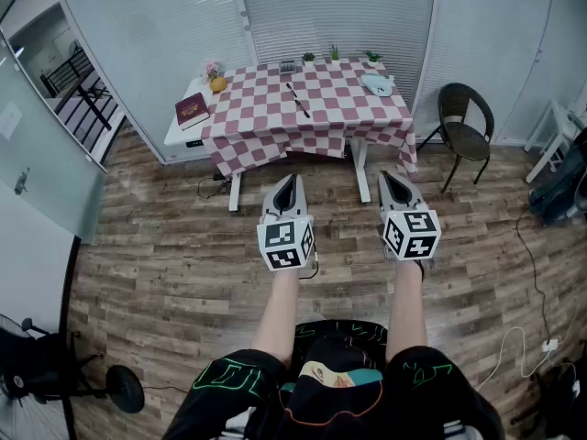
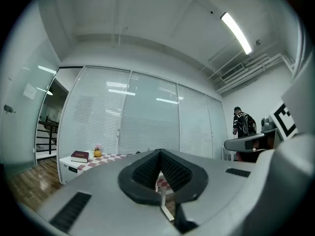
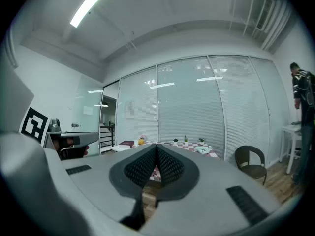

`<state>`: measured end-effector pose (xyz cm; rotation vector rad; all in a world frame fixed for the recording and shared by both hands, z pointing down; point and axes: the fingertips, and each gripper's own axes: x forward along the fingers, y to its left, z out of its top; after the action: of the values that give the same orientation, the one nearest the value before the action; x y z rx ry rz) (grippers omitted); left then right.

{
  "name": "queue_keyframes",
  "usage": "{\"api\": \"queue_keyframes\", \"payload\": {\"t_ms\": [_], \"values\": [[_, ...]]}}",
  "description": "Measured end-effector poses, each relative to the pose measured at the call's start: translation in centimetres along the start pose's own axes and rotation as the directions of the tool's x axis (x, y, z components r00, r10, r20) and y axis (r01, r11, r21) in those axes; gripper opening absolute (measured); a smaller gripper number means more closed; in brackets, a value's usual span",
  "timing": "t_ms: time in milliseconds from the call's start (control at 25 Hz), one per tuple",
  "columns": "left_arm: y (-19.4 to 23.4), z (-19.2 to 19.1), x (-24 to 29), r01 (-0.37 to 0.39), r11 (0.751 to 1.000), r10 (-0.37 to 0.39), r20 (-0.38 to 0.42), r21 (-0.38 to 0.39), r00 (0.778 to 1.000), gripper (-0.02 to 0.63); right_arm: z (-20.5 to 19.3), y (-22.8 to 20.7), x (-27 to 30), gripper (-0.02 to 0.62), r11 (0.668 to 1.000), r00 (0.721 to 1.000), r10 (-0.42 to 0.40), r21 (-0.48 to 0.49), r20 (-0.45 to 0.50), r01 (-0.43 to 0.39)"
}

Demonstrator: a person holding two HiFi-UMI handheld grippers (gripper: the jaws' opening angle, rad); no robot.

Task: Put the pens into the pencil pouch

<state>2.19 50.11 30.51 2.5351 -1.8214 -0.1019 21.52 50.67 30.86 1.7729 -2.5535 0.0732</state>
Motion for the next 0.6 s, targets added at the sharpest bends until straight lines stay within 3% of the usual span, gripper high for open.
{"api": "queue_keyframes", "payload": {"t_ms": [600], "values": [[-0.3, 0.6, 0.9, 0.022, 0.999, -0.021, 0.013, -0.03, 1.0, -0.005, 0.6, -0.9, 0.4, 0.002, 0.999, 0.999, -0.032, -0.039, -0.005, 0.032]]}}
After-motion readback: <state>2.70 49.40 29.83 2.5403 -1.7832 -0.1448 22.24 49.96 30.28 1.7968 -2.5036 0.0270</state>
